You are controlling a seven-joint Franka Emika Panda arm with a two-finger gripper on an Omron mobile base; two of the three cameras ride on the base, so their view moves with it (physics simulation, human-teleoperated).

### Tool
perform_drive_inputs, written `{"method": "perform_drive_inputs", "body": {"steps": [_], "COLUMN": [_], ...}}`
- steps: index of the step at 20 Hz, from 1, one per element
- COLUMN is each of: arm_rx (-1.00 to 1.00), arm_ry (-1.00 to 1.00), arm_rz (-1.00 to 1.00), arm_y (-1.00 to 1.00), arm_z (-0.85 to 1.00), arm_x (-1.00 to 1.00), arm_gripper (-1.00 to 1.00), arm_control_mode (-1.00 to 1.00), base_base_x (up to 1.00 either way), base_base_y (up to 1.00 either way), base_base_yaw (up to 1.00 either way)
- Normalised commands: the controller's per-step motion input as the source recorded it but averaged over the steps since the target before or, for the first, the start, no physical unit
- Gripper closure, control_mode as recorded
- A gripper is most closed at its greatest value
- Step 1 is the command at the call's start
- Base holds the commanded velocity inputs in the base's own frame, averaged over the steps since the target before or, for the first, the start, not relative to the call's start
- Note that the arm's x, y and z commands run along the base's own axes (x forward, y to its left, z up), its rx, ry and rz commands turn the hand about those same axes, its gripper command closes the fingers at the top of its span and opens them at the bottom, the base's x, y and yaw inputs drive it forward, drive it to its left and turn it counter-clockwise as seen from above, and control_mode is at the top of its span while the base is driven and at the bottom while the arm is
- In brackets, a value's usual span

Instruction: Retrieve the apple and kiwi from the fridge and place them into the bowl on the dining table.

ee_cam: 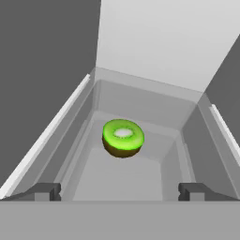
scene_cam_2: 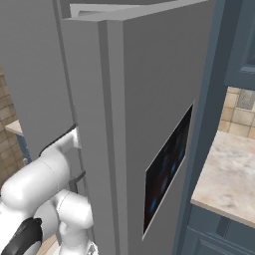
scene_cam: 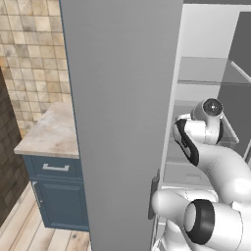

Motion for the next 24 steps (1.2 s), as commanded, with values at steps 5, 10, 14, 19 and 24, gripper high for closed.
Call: {"method": "perform_drive_inputs", "body": {"steps": [5,10,14,19,24], "arm_rx": [0.18,0.14,0.1,0.02,0.0], "arm_ry": [0.26,0.03,-0.03,-0.05,0.0], "arm_rz": [0.01,0.0,0.0,-0.02,-0.05], "arm_y": [0.0,-0.04,-0.02,-0.01,0.0], "arm_z": [-0.03,-0.11,-0.34,-0.34,-0.02], "arm_x": [-0.18,0.0,0.03,0.07,0.25], "arm_gripper": [-1.0,-1.0,-1.0,-1.0,-1.0], "arm_control_mode": [-1.0,-1.0,-1.0,-1.0,-1.0], "base_base_x": [0.0,0.0,0.0,0.0,0.0], "base_base_y": [0.0,0.0,0.0,0.0,0.0], "base_base_yaw": [0.0,0.0,0.0,0.0,0.0]}}
